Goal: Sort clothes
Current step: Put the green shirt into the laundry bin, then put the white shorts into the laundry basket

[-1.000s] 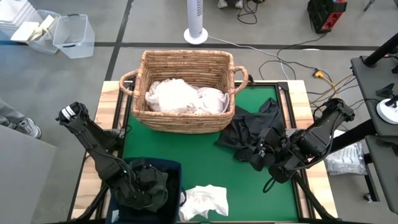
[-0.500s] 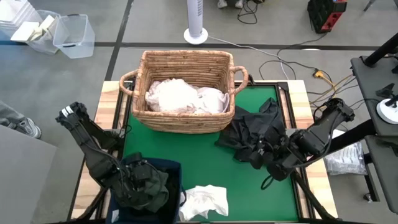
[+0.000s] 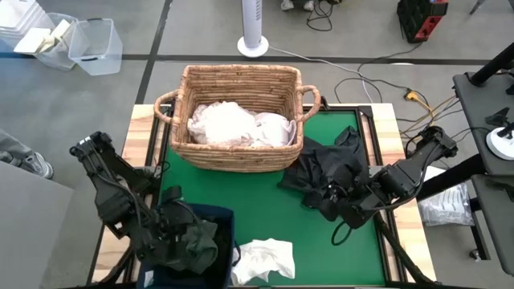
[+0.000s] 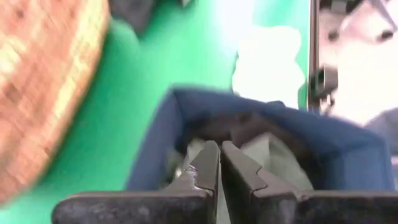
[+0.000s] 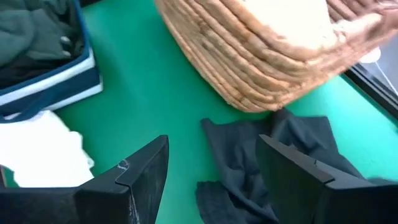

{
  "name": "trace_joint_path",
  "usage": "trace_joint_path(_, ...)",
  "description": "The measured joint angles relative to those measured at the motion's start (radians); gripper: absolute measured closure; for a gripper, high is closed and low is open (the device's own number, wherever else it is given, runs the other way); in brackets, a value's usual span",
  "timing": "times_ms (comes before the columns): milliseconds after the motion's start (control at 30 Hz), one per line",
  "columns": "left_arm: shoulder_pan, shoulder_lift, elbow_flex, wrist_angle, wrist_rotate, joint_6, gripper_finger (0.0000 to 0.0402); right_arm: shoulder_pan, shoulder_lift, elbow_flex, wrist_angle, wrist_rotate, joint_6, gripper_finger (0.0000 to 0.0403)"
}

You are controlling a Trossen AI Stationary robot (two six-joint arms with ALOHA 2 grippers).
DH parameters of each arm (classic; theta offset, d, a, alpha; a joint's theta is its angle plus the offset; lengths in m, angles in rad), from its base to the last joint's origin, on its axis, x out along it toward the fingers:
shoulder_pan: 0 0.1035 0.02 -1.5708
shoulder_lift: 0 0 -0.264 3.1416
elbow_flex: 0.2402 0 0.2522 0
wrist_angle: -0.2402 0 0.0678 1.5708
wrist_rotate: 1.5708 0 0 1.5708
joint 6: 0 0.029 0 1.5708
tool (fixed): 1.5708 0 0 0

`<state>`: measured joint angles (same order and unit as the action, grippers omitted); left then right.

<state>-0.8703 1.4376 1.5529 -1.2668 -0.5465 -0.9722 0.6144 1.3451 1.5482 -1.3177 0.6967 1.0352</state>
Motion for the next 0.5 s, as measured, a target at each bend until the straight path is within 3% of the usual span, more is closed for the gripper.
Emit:
trace_joint_path(333,0.004,0.000,0.078,-0.015,-0.335,0.071,0.0401,0.000,0.086,0.000,0.150,-0.001,-0.113,0.0158)
trace_joint_path(500,0.011,0.000,0.089,-0.009,-0.480,0.068,0.0401,-0.007,0.160,0.000,0.202,-0.084,-0.154,0.0150)
